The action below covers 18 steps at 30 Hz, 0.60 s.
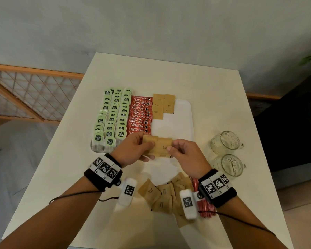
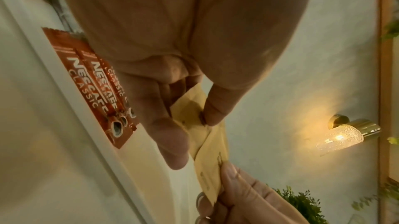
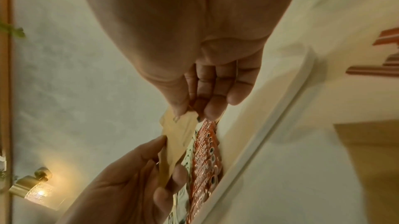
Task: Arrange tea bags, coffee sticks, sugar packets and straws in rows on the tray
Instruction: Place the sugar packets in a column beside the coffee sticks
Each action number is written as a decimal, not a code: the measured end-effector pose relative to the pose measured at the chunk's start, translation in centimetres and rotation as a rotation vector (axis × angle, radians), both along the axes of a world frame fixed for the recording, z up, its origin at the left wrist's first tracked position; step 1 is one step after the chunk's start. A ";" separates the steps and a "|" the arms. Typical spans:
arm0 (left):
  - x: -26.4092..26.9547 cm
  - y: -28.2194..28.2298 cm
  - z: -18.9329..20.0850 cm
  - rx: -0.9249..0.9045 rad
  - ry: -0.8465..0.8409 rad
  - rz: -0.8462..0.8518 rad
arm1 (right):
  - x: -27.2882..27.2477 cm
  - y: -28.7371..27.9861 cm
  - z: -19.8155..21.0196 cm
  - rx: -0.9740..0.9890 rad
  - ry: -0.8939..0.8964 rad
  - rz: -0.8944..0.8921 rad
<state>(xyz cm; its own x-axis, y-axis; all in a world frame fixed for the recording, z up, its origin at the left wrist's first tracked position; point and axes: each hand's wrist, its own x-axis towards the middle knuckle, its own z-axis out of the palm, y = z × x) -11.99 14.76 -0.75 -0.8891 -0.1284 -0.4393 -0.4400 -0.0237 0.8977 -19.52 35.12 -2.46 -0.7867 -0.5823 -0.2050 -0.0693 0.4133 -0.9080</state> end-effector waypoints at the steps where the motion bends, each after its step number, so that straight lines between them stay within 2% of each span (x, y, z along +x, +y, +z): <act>1: -0.2 -0.2 -0.1 -0.022 0.004 0.010 | -0.5 -0.1 0.0 0.001 -0.008 -0.015; 8: -1.6 -1.7 -0.5 -0.091 0.037 0.092 | -5.4 -1.7 -0.1 0.029 0.029 -0.153; 18: -3.5 -2.7 -0.9 -0.145 0.053 0.098 | -12.0 -5.4 -3.0 0.241 0.094 -0.237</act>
<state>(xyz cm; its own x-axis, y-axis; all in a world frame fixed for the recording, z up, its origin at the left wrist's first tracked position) -15.45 12.08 -1.64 -0.8907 -0.2740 -0.3628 -0.3941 0.0676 0.9166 -31.54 29.69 -5.51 -0.9163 -0.3245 -0.2345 -0.0241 0.6293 -0.7768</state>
